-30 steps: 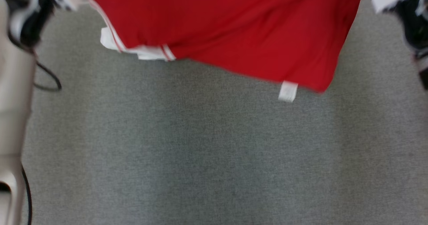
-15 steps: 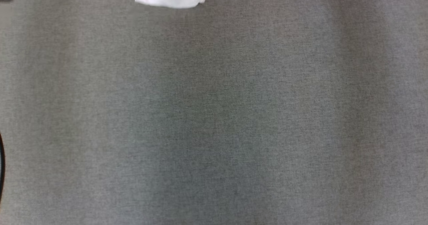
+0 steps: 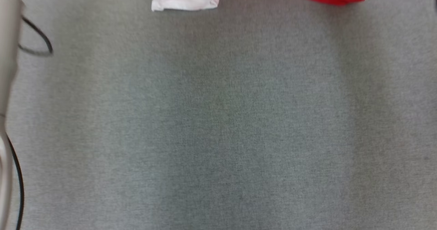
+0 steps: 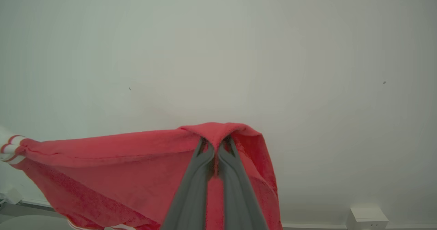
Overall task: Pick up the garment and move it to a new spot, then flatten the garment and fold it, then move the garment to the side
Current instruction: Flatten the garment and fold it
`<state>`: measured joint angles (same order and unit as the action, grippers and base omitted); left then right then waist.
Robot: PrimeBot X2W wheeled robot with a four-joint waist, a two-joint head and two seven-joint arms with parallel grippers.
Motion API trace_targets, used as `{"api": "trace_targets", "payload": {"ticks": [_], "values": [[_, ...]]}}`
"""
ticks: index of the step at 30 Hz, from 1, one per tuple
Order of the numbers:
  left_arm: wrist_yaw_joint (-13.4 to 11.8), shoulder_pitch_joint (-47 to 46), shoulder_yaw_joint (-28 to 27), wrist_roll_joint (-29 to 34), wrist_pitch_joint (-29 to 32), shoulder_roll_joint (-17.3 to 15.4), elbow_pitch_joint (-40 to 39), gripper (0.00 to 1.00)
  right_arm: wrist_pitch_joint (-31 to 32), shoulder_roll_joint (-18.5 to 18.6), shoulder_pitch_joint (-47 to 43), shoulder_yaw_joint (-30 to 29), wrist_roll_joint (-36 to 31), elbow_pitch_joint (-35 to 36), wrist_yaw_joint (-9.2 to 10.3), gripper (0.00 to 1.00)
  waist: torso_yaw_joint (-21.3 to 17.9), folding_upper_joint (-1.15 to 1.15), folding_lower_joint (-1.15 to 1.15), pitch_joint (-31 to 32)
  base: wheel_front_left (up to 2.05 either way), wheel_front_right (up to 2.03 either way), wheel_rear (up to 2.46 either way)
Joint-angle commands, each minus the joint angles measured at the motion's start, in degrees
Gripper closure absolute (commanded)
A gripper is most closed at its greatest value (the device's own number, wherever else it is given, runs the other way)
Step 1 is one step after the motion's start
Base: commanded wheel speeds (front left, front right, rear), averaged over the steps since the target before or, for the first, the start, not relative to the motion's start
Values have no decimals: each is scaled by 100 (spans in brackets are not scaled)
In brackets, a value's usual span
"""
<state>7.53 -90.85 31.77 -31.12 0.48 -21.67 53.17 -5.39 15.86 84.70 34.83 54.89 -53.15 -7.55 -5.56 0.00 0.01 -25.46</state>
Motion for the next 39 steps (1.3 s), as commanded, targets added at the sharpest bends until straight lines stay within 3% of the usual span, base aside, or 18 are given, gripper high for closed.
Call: {"api": "trace_targets", "payload": {"ticks": [1,7,14,22,30,39], "values": [[-11,219,65,-184,123,-65,-9,100,67,46,-252,111,106,79,14,100,58,0,-1,272,0,0,0],[-11,1296,666,-868,1077,-262,-288,100,781,238,-1422,859,636,479,14,100,115,0,-1,1017,0,0,0],[-11,2795,1247,-1869,2025,-899,-1191,100,1421,558,-2588,1706,1170,1029,14,100,91,0,-1,1868,0,0,0],[-51,4371,1413,-2654,2727,-1503,-2319,100,1854,890,-3532,2558,1422,1661,14,100,95,0,-1,2566,0,0,0],[-513,5672,1682,-3307,3915,-2400,-4276,100,2399,1709,-4227,3200,1605,2613,14,100,206,0,-1,2867,0,0,0],[-1227,6749,1831,-3881,4624,-3428,-6202,100,3176,2907,-5042,3361,1893,3865,14,100,201,0,-1,2945,0,0,0]]}}
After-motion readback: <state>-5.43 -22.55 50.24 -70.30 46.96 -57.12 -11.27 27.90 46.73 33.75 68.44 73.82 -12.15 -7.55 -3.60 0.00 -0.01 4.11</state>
